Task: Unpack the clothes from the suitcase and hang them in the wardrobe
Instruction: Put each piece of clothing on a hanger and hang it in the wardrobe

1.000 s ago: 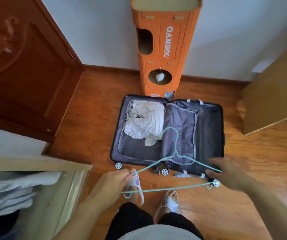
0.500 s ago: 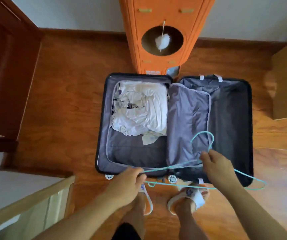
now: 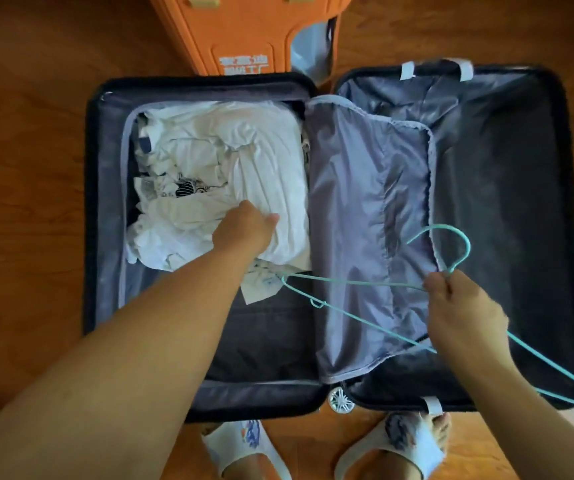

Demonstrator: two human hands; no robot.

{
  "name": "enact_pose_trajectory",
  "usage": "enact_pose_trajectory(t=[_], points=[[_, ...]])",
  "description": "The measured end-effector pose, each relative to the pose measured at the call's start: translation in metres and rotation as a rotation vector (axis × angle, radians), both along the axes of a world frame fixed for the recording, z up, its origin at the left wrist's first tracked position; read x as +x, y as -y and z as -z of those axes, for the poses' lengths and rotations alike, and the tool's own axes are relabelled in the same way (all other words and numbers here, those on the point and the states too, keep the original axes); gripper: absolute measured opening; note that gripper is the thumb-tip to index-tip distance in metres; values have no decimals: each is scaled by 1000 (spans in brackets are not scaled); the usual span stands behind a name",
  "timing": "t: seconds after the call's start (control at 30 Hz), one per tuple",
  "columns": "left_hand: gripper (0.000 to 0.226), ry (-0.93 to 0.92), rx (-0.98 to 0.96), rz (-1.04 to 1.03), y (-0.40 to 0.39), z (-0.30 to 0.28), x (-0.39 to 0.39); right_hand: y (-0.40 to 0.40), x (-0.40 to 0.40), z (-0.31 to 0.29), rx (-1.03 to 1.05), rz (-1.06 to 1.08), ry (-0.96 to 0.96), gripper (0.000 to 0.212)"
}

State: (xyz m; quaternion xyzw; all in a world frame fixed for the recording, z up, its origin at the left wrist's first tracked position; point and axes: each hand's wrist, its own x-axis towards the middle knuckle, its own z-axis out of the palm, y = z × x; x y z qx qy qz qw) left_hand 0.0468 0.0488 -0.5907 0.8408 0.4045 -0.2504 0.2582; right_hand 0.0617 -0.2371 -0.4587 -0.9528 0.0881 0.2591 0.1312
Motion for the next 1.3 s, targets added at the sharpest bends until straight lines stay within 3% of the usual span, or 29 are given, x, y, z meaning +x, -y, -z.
enact_pose_trajectory(t=[0.07, 0.13, 0.23, 0.37, 0.47, 0.53, 0.67, 0.83, 0.9, 0.93, 1.07, 1.13, 1.2, 1.3], points=[[36, 17, 101, -14, 7, 11, 3, 10, 0, 3, 5, 35, 1, 33], [26, 143, 75, -53, 11, 12, -7, 19, -3, -2, 1, 76, -20, 33], [46, 352, -103, -142, 18, -25, -35, 25, -13, -26, 7, 111, -41, 32], [42, 338, -330, -346, 22, -115, -85, 22, -28, -67, 8, 110, -112, 29], [19, 431, -495, -745, 15, -197, -122, 18, -35, -105, 14, 111, -180, 32], [22, 498, -507, -966, 0, -256, -142, 15, -37, -137, 41, 118, -183, 31], [17, 562, -456, -1121, -34, -367, -183, 10, -44, -222, 106, 142, -147, 21], [27, 581, -508, -1102, -56, -524, -209, 17, -61, -329, 206, 211, -114, 25], [28, 591, -478, -979, -54, -581, -216, 27, -69, -363, 251, 197, -109, 24], [20, 591, -434, -905, -51, -610, -219, 30, -73, -379, 283, 174, -113, 29], [30, 615, -248, -558, -40, -708, -238, 38, -83, -439, 492, 5, -111, 51], [39, 616, -190, -421, -25, -751, -250, 48, -85, -461, 588, -116, -154, 38], [34, 644, -138, -320, 1, -795, -257, 62, -87, -482, 634, -213, -200, 23], [31, 711, -121, -236, 47, -864, -263, 81, -98, -516, 664, -352, -229, 21]])
